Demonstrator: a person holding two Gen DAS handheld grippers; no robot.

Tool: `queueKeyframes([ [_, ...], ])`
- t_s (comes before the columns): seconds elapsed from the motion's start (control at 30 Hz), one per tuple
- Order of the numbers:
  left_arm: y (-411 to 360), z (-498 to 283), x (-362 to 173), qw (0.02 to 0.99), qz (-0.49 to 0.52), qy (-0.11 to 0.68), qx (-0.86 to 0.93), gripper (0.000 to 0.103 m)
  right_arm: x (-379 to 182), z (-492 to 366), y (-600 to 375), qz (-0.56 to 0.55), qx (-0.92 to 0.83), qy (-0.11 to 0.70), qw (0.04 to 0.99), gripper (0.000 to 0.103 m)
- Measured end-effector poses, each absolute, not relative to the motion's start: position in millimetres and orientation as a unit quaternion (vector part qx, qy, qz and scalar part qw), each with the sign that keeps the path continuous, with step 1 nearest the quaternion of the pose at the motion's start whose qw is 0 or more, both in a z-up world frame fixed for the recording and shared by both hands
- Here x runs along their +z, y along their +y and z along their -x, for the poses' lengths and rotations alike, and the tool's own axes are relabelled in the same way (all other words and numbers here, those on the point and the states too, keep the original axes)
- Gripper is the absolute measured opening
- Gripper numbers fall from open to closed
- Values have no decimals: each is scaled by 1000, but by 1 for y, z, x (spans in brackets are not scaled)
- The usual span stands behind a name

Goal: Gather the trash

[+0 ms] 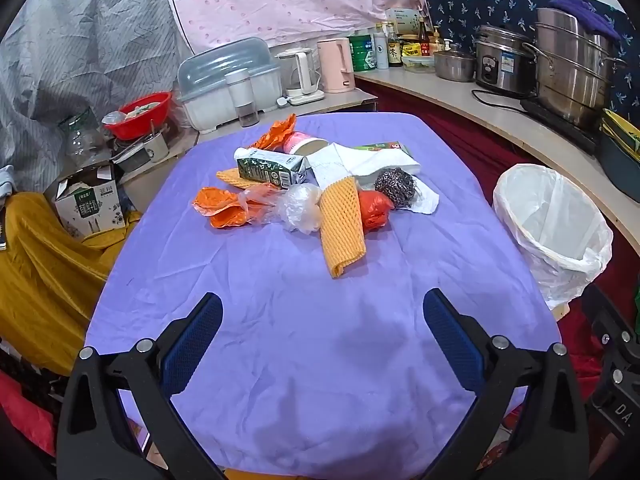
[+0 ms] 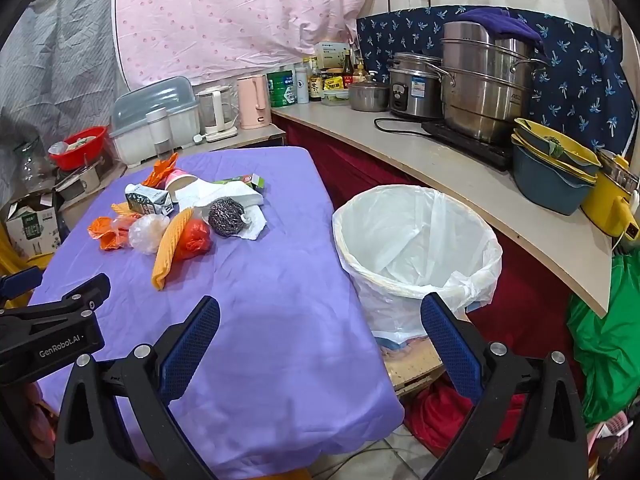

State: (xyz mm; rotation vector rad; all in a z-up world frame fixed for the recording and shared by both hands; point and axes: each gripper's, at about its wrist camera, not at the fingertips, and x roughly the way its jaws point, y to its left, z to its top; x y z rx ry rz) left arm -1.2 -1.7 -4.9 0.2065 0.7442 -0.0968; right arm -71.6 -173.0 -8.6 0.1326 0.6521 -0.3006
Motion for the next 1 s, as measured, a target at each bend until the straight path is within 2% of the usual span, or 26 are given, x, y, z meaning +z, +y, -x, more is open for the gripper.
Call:
queueKeyframes([
  [1.0, -4, 2, -4, 925, -99, 363, -48, 96, -8, 73, -173, -65, -147, 319, 934, 96],
])
